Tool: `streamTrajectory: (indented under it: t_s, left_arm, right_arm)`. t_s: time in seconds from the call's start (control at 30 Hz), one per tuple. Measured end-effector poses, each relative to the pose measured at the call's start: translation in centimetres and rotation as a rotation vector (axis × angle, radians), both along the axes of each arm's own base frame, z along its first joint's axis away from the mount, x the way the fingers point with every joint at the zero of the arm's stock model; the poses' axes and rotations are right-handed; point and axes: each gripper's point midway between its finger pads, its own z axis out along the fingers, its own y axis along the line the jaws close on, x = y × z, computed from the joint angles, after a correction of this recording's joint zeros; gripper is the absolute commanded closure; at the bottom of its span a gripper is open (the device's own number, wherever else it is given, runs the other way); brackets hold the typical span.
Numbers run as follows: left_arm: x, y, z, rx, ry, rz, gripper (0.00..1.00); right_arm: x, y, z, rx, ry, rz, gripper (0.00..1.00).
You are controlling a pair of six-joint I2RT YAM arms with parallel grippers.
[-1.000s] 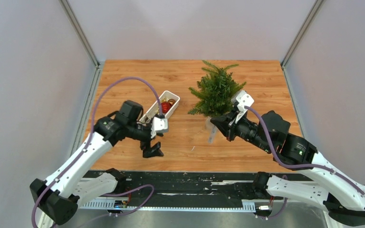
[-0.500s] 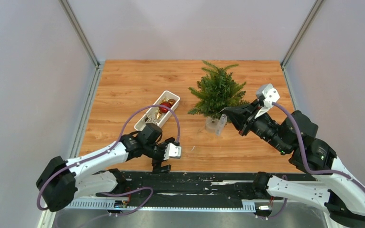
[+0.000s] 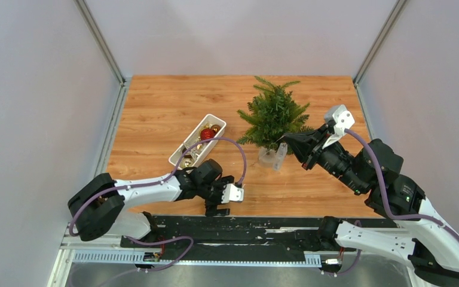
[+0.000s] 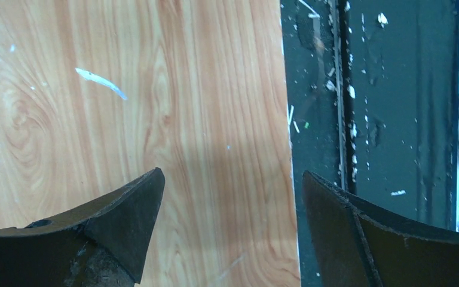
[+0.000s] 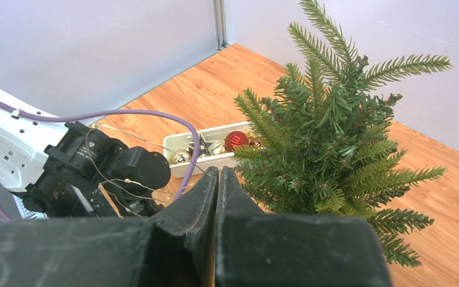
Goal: Decorate the small christmas tree
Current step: Adjust the decoration item at the center of the board.
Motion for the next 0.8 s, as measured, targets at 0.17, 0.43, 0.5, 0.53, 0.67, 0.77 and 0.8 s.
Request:
streamTrajectory:
  t_s: [0.17,0.43,0.5,0.53,0.67,0.77,0.8]
  left_arm:
    - [0.3,-1.8,0.6,-0.045,0.004,0.001,0.19]
    - [-1.7,-3.7,1.6,-0.124,0.060,-0.058,0.55]
    - [-1.9,-3.9,1.3,-0.122,0.074,-0.063,0.60]
    - [-2.0,-3.9,1.0,-0.116,0.083,-0.066,0.62]
    - [-2.4,-3.6,0.1,-0.093,0.104,-0.072,0.94]
    - [-2.6,-3.5,-0.1,-0.088,0.102,-0.076,1.00]
    - [-2.5,-3.4,-0.1,-0.080,0.098,-0.073,1.00]
  right_arm:
    - [0.0,-0.1,0.0,0.000,-0.001,-0.003,1.00]
    - [-0.2,-0.9,0.4,0.015,-0.013,-0.018,1.00]
    - [-0.2,-1.2,0.7,0.023,-0.017,-0.023,1.00]
    - [-0.3,-1.3,0.7,0.027,-0.019,-0.026,1.00]
    - [-0.3,-1.6,0.9,0.034,-0.023,-0.030,1.00]
    - [-0.3,-1.7,0.9,0.034,-0.024,-0.037,1.00]
    - [-0.3,-1.8,0.9,0.035,-0.024,-0.041,1.00]
